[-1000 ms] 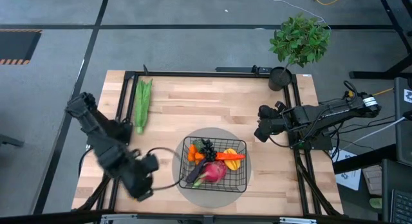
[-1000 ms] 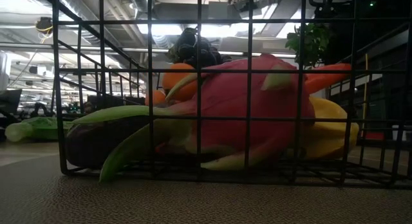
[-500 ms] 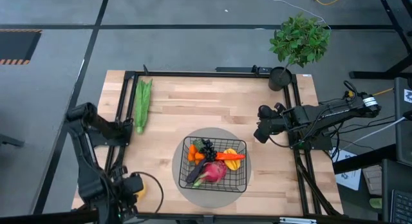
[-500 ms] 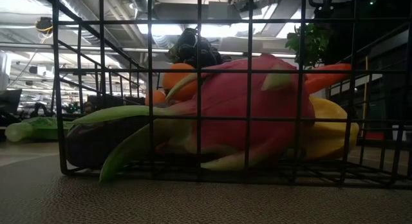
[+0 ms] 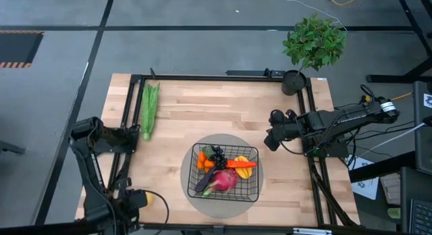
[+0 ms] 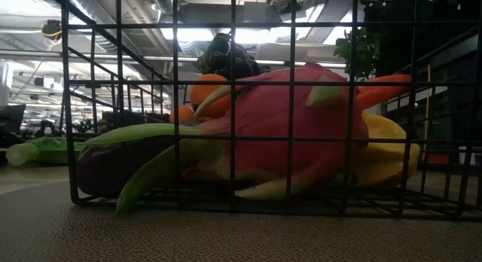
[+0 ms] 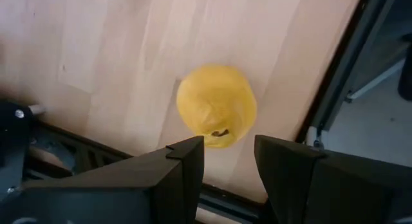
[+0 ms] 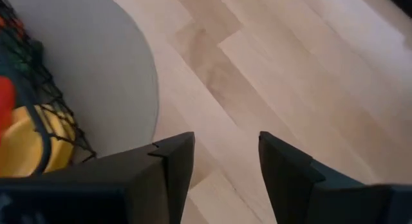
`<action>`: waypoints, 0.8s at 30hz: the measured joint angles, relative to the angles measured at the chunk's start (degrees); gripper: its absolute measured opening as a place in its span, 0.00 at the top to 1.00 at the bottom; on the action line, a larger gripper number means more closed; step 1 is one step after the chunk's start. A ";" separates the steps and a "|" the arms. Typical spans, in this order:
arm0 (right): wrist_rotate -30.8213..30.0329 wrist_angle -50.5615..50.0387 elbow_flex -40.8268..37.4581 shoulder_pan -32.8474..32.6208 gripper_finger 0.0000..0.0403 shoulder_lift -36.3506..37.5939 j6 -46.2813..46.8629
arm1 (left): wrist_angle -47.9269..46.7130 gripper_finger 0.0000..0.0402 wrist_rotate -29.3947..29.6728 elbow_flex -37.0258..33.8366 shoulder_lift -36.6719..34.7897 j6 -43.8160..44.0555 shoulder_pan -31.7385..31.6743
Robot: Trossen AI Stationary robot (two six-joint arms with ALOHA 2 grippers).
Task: Build produce basket
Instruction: Put the yellow pear into the black wire basket
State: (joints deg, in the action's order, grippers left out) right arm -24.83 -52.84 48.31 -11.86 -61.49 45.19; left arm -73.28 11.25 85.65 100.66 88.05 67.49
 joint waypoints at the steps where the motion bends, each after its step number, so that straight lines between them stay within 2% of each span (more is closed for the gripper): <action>1: 0.54 0.24 0.00 0.00 0.60 0.00 -0.14 | 0.02 0.69 -0.02 0.00 0.32 -0.02 0.12; 18: 2.19 2.11 0.00 0.00 0.60 0.00 -0.20 | -2.86 0.69 0.18 -0.06 2.92 0.22 0.11; 24: 2.46 2.10 0.00 0.00 0.60 0.00 -0.20 | -1.33 0.69 0.78 -3.19 3.22 1.81 0.02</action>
State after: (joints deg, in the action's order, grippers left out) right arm -22.37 -50.74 48.31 -11.86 -61.49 44.99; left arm -74.61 12.02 82.45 103.87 89.87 67.51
